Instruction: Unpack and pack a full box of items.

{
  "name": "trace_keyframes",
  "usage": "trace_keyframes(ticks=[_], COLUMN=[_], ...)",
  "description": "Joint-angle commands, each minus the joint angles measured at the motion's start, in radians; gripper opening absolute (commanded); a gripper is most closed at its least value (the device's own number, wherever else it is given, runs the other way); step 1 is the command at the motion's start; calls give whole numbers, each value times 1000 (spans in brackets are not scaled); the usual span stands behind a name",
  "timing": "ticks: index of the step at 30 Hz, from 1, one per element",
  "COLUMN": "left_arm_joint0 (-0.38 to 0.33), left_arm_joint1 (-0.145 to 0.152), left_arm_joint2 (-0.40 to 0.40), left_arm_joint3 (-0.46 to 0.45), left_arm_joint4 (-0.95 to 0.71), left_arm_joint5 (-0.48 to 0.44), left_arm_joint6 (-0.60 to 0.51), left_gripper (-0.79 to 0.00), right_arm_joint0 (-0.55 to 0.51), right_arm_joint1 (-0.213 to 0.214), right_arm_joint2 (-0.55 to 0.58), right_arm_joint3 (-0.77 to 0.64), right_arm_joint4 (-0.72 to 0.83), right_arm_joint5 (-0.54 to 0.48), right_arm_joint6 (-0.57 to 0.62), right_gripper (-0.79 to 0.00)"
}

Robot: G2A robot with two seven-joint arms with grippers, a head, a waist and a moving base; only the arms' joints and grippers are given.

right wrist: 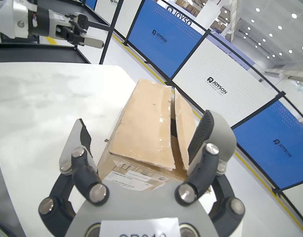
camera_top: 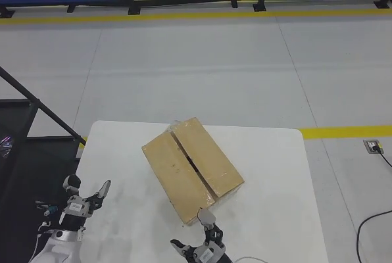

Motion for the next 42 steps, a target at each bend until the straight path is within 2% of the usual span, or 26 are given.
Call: trace_keyframes(ticks=[1, 8, 12, 17, 28, 42], left_arm_joint0=[-10, -20, -21, -25, -51, -97], left_arm_joint1=[-2, -9, -11, -12, -13, -14], left_arm_joint2=[9, 27, 26, 21, 21, 38], left_arm_joint3=[10, 26, 28, 29, 23, 43], left_arm_joint4=[-1, -21, -31, -38, -21, 16], left_arm_joint5=[21, 31, 27, 27, 17, 3], left_arm_joint6=[-4, 1, 5, 2, -23, -68], left_gripper=[0, 0, 0, 0, 0, 0], right_arm_joint0=[31, 147, 189, 184, 81, -51], right_arm_joint1=[-11, -62, -85, -96, -78, -50], right_arm_joint2=[-48, -165, -188, -177, -59, 145], right_arm_joint3=[42, 202, 249, 252, 149, -12], right_arm_joint4=[-88, -309, -371, -417, -424, -303], right_arm_joint5=[49, 203, 215, 222, 196, 171], right_arm_joint6=[62, 270, 385, 460, 478, 416], right_gripper=[0, 0, 0, 0, 0, 0])
